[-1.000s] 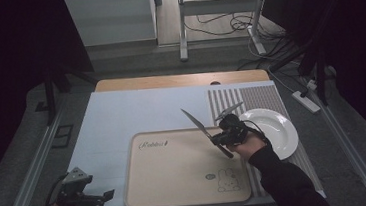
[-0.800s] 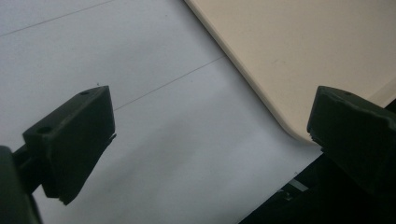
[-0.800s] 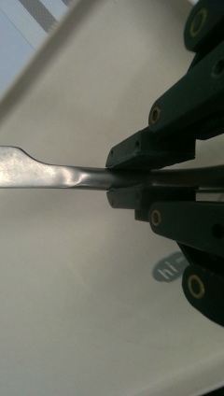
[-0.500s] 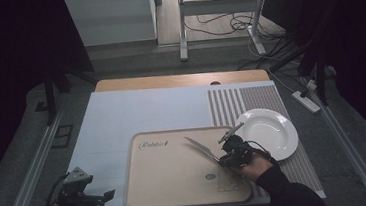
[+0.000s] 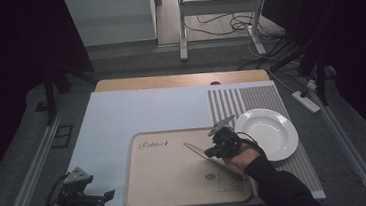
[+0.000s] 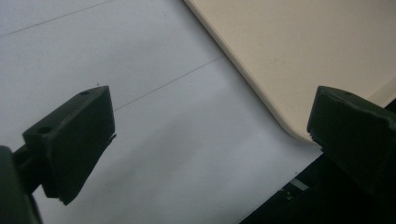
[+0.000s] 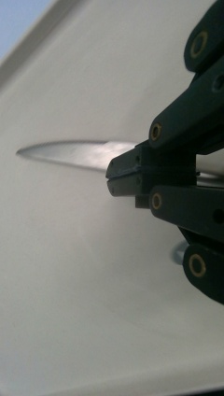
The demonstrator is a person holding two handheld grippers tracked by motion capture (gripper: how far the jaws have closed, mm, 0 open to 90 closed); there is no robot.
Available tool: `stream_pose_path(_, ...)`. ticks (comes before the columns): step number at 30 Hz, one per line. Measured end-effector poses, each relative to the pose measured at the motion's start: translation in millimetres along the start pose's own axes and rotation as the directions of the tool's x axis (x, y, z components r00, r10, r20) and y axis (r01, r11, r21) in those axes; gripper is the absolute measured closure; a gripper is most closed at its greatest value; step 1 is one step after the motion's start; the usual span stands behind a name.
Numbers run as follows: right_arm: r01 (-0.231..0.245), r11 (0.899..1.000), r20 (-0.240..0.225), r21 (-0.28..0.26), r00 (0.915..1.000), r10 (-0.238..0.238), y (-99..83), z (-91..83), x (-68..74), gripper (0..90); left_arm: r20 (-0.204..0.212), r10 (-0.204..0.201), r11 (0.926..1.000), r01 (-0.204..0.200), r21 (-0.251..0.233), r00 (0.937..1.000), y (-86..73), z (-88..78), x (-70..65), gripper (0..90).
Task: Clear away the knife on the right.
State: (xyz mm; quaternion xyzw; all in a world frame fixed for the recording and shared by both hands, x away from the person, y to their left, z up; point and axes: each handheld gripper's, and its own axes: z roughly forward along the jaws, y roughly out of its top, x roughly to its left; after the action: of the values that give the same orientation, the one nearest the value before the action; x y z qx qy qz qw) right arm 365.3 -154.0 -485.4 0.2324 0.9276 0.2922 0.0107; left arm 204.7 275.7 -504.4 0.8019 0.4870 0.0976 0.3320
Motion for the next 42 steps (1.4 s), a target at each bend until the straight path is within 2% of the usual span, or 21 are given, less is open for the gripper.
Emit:
stream_pose_path(3,0.027,1.0,-0.021,0.002,0.9994,-0.027,13.4,18.0,1.1,90.0,0.001,-0.002,1.0,0.002,-0.004,1.0,-0.4,-0.4,0.2,2.0)
stream_pose_path(6,0.046,0.998,-0.005,0.031,0.9989,-0.046,19.6,32.3,0.6,90.0,0.001,0.002,1.0,-0.002,-0.005,1.0,-0.8,-0.7,0.1,2.0)
stream_pose_path(9,0.055,0.997,0.005,0.047,0.9984,-0.056,17.5,38.3,-2.7,90.0,0.002,0.004,1.0,-0.004,-0.007,1.0,-0.8,-0.9,-0.1,2.0)
stream_pose_path(10,0.044,0.998,0.007,0.044,0.999,-0.044,16.2,37.2,-3.8,90.0,0.001,0.005,1.0,-0.005,-0.007,1.0,-0.7,-0.9,-0.3,2.0)
stream_pose_path(13,0.051,0.997,0.063,0.062,0.9965,-0.055,12.0,31.1,-7.9,90.0,-0.001,0.007,1.0,-0.007,-0.004,1.0,-0.6,-0.8,-0.6,2.0)
stream_pose_path(22,-0.046,0.998,0.058,0.044,0.9974,0.043,-14.8,10.9,-19.2,90.0,-0.002,0.01,0.9999,-0.01,-0.003,1.0,-0.4,-0.7,-0.9,2.0)
stream_pose_path(31,-0.063,0.997,0.06,0.052,0.9964,0.059,-26.7,2.9,-12.7,90.0,-0.002,0.01,1.0,-0.01,-0.003,1.0,-0.4,-0.6,-1.1,2.0)
stream_pose_path(42,-0.119,0.992,0.085,0.033,0.9897,0.116,-49.0,-14.1,-21.1,90.0,-0.004,0.013,0.9999,-0.013,-0.001,0.9999,-0.2,-0.3,-1.7,2.0)
